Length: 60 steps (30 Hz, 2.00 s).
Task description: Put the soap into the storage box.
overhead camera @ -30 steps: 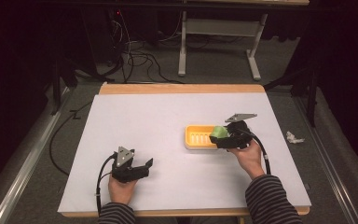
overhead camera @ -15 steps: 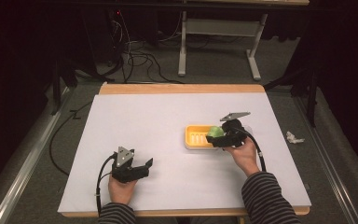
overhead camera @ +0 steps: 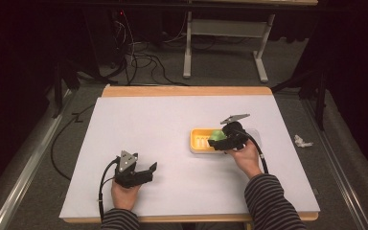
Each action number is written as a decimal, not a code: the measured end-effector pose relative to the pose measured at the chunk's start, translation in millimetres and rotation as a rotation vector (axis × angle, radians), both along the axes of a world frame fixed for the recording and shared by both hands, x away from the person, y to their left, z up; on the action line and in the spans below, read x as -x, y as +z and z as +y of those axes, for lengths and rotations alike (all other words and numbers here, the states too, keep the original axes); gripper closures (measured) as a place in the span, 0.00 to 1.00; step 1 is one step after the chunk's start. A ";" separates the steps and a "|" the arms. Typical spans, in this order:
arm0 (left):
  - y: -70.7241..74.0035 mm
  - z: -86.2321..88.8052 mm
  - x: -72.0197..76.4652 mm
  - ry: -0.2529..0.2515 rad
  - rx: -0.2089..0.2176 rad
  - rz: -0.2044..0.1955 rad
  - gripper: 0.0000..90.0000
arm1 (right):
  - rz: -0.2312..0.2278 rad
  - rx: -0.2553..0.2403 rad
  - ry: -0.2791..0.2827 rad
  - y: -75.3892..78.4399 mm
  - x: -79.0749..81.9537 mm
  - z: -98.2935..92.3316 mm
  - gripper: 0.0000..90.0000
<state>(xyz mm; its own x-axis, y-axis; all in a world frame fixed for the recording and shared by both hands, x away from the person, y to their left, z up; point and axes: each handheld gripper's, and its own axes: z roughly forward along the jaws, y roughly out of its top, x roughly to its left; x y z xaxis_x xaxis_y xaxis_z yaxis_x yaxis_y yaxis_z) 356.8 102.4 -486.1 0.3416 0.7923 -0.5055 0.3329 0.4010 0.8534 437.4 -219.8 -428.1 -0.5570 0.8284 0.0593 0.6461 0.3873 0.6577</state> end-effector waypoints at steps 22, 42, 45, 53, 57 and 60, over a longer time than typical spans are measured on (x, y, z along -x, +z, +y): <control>-1.5 -2.2 -2.7 -0.009 -0.022 0.026 0.19 | 0.061 0.031 -0.019 -10.3 -13.7 10.0 0.28; -1.6 -1.8 -3.4 -0.006 -0.022 0.033 0.19 | 0.033 0.104 -0.040 -19.2 -17.8 22.3 0.28; -1.8 -2.2 -3.5 -0.009 -0.026 0.035 0.19 | 0.042 0.115 -0.033 -21.9 -19.0 24.2 0.28; -3.1 -4.9 -4.3 -0.020 -0.049 0.046 0.20 | 0.033 0.091 -0.035 -18.3 -17.3 22.4 0.27; -2.1 -3.1 -3.2 -0.006 -0.037 0.032 0.20 | 0.015 0.083 -0.040 -15.1 -13.6 21.2 0.27; -2.0 -2.8 -3.6 -0.009 -0.029 0.037 0.20 | -0.004 0.072 -0.040 -11.2 -11.8 20.4 0.28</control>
